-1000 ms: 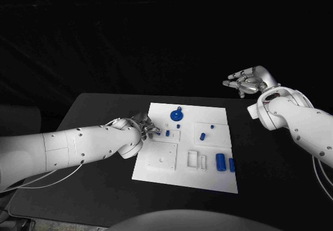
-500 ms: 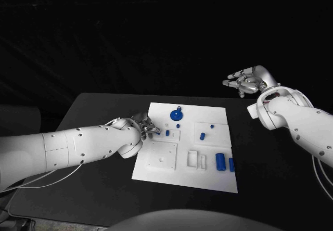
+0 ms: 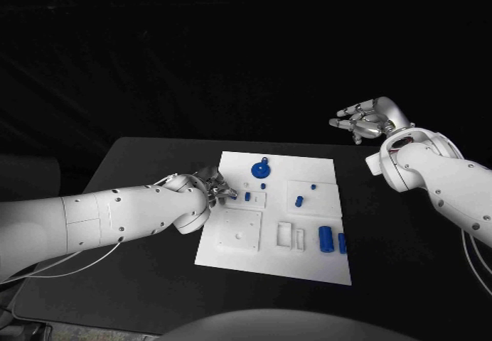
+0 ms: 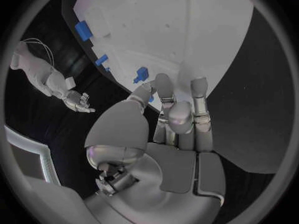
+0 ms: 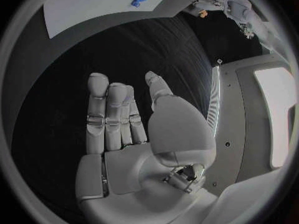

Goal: Assemble the parts on the task board

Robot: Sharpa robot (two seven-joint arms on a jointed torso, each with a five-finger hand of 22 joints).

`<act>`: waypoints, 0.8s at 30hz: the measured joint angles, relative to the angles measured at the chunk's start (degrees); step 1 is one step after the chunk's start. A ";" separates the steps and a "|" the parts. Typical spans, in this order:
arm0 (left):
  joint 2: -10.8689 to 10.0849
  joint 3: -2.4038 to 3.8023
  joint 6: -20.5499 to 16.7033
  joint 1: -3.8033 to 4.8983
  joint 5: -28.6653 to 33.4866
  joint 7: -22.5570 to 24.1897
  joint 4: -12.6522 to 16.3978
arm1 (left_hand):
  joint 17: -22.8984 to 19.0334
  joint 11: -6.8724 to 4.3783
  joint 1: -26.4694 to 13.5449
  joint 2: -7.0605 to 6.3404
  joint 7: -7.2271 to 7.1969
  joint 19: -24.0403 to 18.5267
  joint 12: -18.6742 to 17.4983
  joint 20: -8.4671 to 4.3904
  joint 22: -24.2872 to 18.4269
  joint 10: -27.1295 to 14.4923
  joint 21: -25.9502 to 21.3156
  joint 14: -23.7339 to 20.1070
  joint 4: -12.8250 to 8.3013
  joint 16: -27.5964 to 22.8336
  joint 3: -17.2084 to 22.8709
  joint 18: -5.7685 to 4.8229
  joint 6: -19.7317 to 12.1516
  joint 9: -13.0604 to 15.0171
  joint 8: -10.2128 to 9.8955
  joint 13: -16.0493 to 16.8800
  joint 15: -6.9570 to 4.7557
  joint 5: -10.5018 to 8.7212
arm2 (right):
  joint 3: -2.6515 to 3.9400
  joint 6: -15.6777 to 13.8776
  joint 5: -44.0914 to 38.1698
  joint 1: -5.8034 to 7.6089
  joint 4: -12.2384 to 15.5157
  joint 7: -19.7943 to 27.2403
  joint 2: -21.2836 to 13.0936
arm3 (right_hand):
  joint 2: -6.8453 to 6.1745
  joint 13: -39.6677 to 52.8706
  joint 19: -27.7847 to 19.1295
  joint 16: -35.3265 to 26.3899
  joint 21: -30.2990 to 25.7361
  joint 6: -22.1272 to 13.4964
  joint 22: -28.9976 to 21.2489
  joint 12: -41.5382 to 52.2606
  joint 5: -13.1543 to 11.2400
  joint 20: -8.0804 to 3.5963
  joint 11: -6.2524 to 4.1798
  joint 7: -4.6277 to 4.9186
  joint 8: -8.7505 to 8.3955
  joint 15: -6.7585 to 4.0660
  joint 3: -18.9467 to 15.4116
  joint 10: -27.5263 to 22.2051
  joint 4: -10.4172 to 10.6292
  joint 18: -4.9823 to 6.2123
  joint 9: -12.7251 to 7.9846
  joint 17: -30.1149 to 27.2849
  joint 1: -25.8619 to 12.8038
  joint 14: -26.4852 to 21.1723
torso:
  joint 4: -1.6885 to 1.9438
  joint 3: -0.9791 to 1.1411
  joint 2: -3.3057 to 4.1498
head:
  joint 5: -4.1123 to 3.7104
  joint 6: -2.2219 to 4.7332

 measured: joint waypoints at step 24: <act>-0.13 0.14 1.57 0.04 -0.92 -0.04 -0.07 | 0.73 0.00 0.02 -0.06 0.00 0.00 0.46 0.00 -0.02 0.00 0.23 0.02 -0.32 0.46 -0.32 0.00 0.00 0.01 0.56 0.00 0.03 0.48 | 0.00 0.04 0.01 0.00 -0.06 0.00 0.01 | 0.00 0.00 0.00 0.00 0.00 0.00 0.00 0.00 0.00 0.00 0.00 0.00 0.00 0.00 0.00 0.00 0.00 0.00 0.00 0.00 0.00 0.00 | -0.02 0.05 0.00 | -0.13 -0.13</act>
